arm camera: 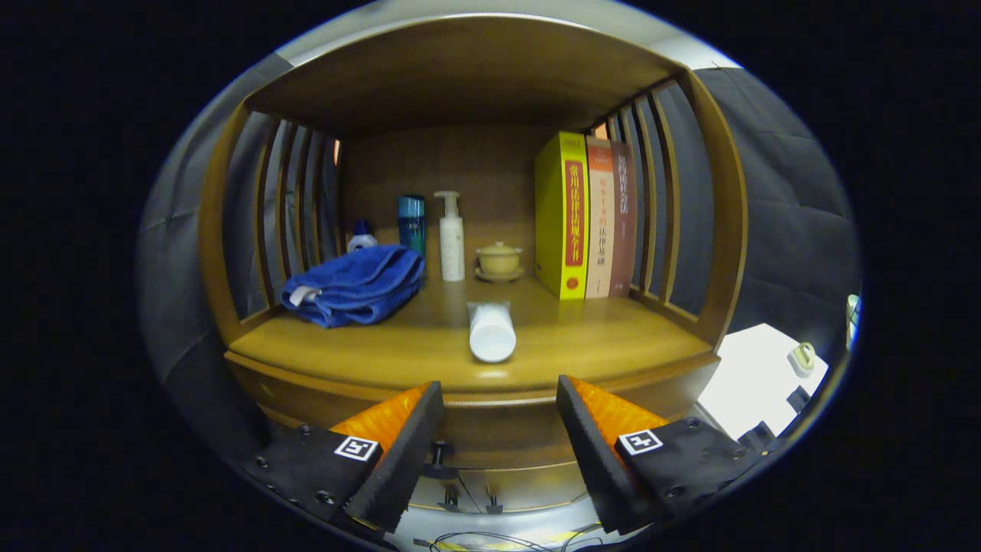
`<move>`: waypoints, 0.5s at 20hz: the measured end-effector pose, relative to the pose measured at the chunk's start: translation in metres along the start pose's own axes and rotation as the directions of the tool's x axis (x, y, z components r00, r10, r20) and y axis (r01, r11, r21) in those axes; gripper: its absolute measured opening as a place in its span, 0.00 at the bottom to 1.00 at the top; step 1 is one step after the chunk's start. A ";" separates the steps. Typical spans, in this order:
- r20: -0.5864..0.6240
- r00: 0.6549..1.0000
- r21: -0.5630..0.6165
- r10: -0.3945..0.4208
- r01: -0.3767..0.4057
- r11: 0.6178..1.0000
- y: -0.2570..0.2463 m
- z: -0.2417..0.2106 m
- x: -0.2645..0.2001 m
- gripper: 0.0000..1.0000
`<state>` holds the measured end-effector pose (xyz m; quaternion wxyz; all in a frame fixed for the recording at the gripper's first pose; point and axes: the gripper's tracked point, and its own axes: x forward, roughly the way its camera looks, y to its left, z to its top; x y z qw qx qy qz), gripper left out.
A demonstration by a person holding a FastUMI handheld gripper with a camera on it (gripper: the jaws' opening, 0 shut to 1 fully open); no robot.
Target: Pull open the drawer, take out the items inside it, and place them on the countertop above the cabinet.
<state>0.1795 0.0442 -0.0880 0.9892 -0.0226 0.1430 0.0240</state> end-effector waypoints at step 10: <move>0.168 0.986 -0.011 0.015 -0.013 1.000 -0.032 0.154 -0.071 0.97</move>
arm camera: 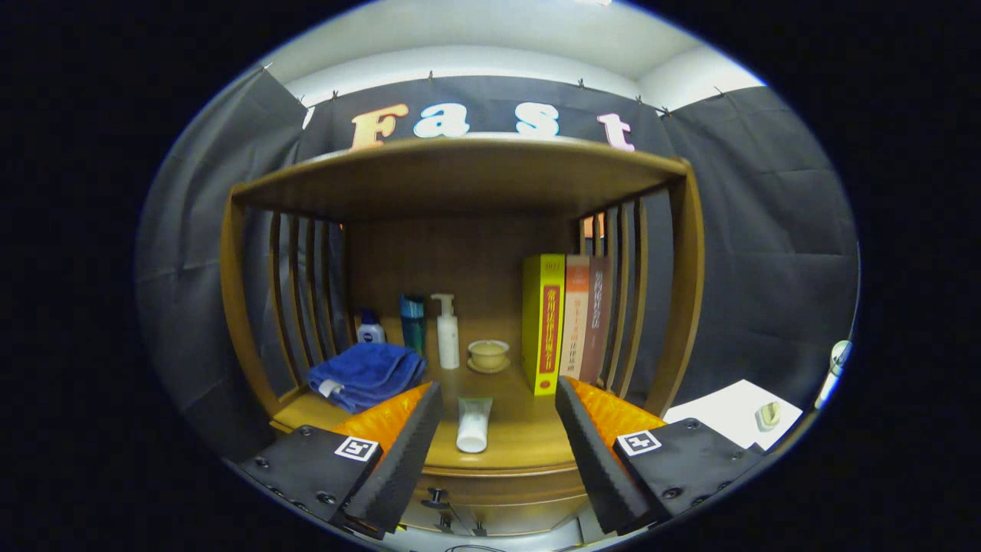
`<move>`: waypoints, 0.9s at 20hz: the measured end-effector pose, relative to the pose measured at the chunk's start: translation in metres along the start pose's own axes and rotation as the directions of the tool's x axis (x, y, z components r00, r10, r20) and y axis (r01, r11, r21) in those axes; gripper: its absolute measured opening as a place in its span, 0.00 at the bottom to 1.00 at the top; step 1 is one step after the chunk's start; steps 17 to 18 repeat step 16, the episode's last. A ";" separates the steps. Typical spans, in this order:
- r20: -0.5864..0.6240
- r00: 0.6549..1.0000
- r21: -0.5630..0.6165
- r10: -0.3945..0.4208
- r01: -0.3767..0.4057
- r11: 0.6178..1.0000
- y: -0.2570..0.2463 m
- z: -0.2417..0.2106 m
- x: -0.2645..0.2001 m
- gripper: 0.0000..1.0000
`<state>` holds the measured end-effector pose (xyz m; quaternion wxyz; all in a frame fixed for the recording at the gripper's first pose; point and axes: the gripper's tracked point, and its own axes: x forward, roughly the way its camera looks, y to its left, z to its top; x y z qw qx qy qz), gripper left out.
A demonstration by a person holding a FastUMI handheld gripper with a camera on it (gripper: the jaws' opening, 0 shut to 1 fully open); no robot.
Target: Pull open the drawer, take out the items inside it, and place them on the countertop above the cabinet.
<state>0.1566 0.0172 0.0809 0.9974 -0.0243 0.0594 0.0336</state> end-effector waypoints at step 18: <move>0.064 0.998 -0.013 0.003 -0.002 1.000 -0.012 0.057 -0.029 0.97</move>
